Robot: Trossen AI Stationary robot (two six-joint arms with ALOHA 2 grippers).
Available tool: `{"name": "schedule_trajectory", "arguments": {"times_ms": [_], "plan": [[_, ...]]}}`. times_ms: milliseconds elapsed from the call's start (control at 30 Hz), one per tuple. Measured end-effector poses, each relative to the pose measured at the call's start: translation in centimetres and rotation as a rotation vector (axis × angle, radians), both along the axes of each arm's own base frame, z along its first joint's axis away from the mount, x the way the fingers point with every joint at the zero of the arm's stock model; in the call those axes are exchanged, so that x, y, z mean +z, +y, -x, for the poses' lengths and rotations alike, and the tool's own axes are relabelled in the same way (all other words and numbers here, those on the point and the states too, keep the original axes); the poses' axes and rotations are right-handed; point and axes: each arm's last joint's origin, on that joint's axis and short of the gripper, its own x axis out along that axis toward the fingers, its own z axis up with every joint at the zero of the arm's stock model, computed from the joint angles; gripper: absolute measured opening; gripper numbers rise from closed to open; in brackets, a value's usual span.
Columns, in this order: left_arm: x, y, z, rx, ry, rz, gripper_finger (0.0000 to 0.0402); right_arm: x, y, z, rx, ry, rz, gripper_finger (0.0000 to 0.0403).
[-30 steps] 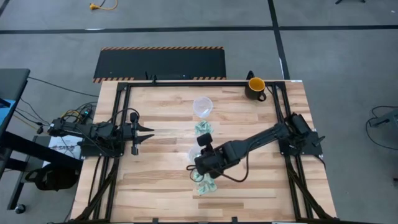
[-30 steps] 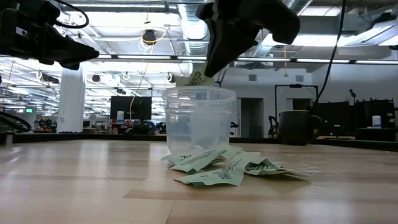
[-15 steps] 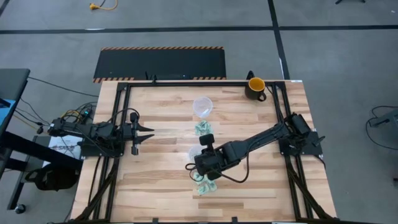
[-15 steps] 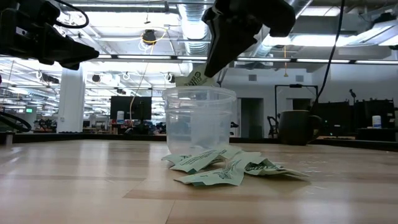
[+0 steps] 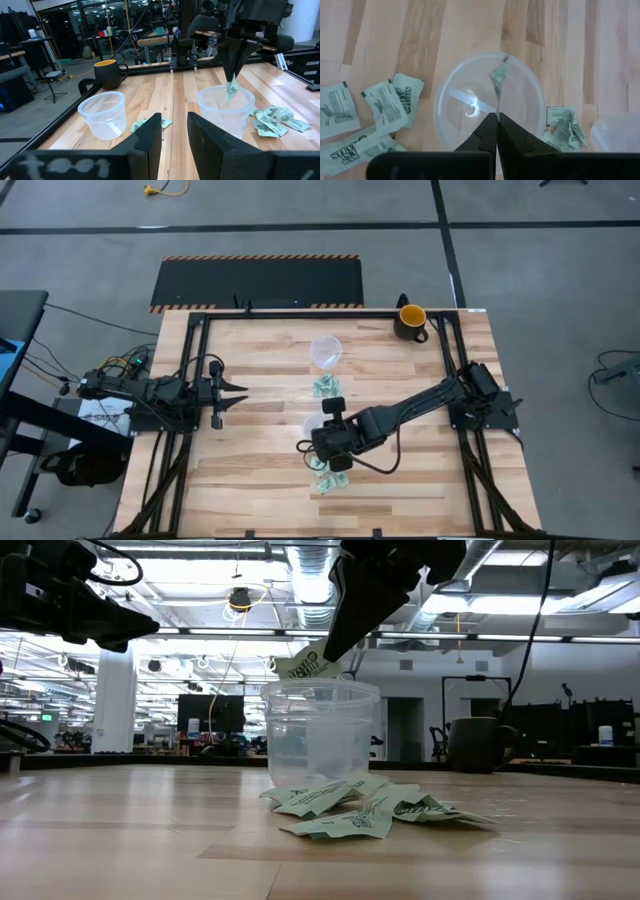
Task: Pick and place items into bin
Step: Put the bottom right stevia packet into the bottom bin
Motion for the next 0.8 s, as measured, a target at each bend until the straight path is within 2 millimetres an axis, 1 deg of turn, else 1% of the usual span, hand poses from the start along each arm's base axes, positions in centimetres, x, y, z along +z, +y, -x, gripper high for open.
{"name": "schedule_trajectory", "arguments": {"times_ms": [100, 167, 433, 533, 633, 800], "plan": [[0.0, 0.0, 0.0, 0.000, 0.000, 0.000, 0.0084, 0.0, 0.0, 0.0, -0.002, -0.001, -0.001, 0.0004], [0.0, 0.0, 0.0, 0.000, 0.000, 0.000, 0.0084, 0.0, 0.0, 0.0, -0.008, -0.001, -0.004, 0.0013], [0.0, 0.0, 0.0, 0.000, 0.000, 0.000, 0.0084, 0.0, 0.0, 0.0, -0.032, -0.006, -0.013, 0.0083], [0.0, 0.0, 0.0, 0.000, 0.000, 0.000, 0.0084, -0.1, 0.0, 0.1, -0.022, 0.011, -0.032, 0.0100], [0.0, 0.0, 0.0, 0.000, 0.000, 0.000, 0.0084, -0.2, 0.3, 0.3, -0.018, 0.037, -0.076, 0.0108], [0.0, 0.0, 0.0, 0.000, 0.000, 0.000, 0.0084, -0.4, 1.1, 1.1, -0.022, 0.107, -0.151, 0.0108]]}}
